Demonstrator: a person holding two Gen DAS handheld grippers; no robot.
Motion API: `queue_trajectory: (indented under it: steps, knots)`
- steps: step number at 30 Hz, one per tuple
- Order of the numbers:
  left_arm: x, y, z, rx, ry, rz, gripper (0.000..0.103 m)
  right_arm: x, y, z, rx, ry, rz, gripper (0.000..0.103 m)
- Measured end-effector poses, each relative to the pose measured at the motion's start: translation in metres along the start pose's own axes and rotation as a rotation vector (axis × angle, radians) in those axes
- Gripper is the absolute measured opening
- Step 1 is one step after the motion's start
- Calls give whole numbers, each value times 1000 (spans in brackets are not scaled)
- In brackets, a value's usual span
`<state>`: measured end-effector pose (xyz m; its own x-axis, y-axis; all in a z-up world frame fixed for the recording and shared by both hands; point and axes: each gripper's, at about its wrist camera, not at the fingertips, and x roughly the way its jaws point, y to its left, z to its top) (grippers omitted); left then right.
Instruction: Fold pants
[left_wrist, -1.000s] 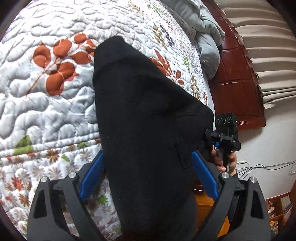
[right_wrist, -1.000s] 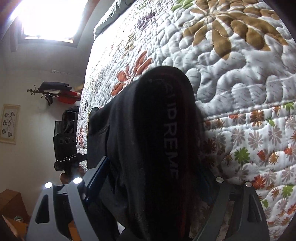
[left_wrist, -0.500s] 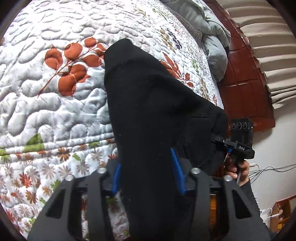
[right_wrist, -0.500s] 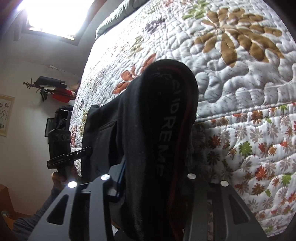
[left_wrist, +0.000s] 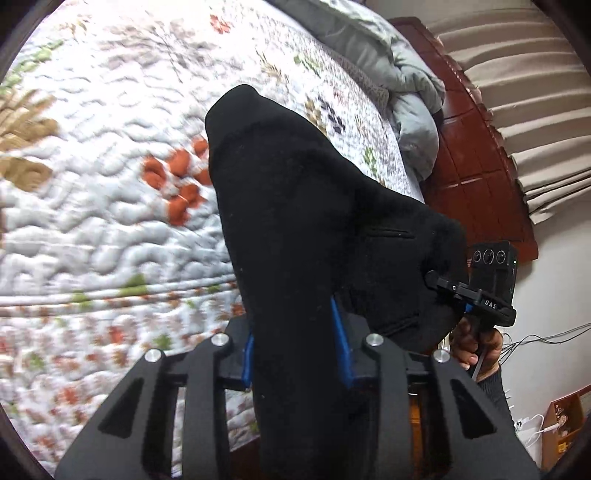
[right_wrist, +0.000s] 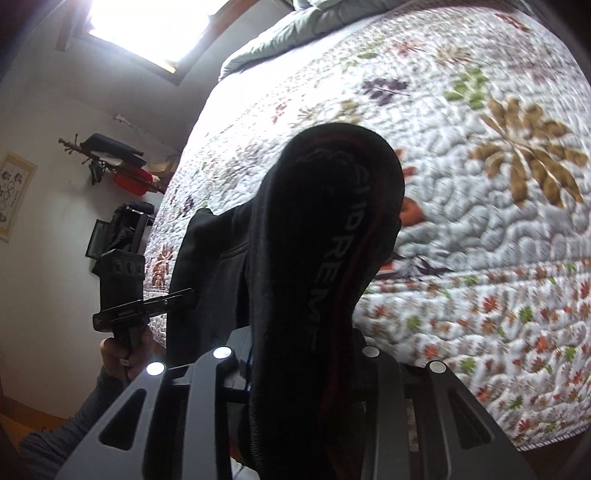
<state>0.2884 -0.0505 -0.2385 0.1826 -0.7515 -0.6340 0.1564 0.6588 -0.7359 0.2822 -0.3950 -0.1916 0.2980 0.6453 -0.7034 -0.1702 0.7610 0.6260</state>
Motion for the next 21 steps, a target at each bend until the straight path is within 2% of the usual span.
queue_trajectory:
  steps: [8, 14, 21]
  knots:
    - [-83, 39, 24, -30, -94, 64, 32, 53, 65, 50, -88, 25, 54, 31]
    - [-136, 83, 70, -70, -154, 122, 32, 114, 116, 104, -140, 53, 93, 31]
    - [-173, 153, 137, -132, -169, 155, 32, 192, 156, 172, -169, 98, 100, 31]
